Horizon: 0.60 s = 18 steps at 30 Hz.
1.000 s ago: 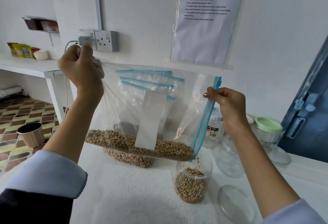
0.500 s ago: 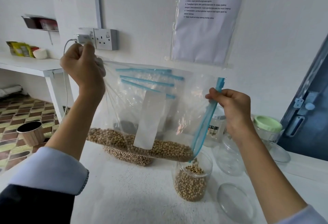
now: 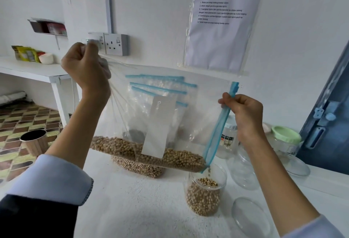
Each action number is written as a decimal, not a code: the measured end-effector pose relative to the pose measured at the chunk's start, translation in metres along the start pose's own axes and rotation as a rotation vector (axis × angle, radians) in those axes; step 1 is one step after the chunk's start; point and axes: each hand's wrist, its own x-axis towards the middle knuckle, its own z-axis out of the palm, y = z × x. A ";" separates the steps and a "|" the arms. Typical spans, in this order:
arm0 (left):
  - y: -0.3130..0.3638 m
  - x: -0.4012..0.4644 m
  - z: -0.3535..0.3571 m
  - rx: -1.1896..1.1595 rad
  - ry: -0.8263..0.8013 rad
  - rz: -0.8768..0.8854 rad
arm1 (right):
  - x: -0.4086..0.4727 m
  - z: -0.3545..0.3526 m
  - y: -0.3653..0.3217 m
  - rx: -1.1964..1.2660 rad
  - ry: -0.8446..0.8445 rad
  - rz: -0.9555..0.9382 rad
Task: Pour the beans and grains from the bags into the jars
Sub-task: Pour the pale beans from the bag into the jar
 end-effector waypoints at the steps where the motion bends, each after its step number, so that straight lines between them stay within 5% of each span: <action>1: 0.001 0.000 0.000 0.007 0.003 0.005 | 0.001 0.001 0.001 -0.015 -0.014 0.010; 18: 0.006 -0.004 -0.004 -0.004 0.007 0.011 | 0.005 0.001 0.002 -0.050 -0.098 0.021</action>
